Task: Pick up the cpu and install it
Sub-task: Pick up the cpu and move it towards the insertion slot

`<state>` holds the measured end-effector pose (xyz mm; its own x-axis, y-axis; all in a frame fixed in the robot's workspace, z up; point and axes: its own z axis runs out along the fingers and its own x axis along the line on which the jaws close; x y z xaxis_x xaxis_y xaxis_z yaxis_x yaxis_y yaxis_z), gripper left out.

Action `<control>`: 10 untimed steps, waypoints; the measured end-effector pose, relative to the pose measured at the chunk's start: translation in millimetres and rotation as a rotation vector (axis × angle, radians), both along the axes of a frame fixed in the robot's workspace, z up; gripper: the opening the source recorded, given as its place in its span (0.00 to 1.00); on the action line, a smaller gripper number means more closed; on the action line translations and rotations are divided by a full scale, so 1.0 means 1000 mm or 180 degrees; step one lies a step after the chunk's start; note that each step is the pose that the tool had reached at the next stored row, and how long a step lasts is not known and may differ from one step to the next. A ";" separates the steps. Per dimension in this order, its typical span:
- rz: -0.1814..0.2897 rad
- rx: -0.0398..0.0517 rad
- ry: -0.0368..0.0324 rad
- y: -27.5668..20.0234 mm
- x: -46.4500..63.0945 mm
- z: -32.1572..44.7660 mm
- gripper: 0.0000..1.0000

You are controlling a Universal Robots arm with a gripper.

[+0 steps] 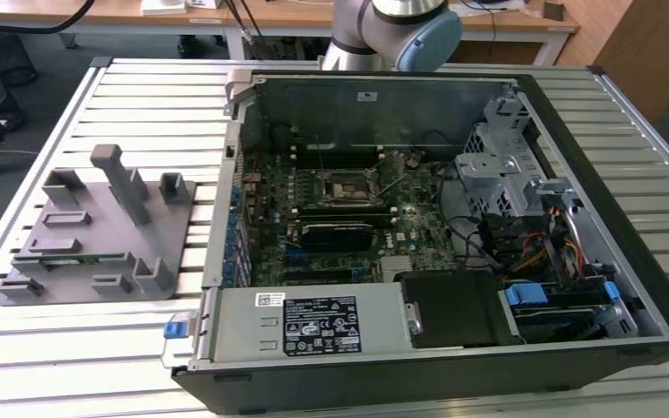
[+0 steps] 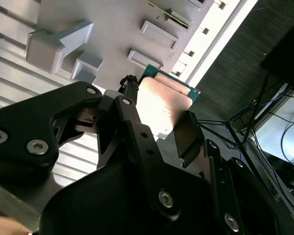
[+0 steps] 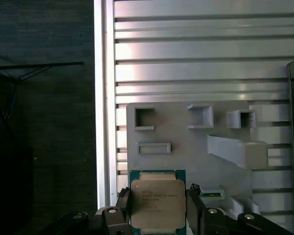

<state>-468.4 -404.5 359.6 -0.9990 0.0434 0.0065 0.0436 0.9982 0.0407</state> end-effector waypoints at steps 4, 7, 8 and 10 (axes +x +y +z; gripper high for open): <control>0.0000 0.0000 0.0000 0.0000 0.000 0.0015 0.54; 0.0000 0.0000 0.0001 0.0001 0.000 0.0033 0.54; 0.0000 0.0000 0.0001 0.0000 0.000 0.0043 0.54; 0.0000 0.0000 0.0000 0.0002 0.000 0.0061 0.54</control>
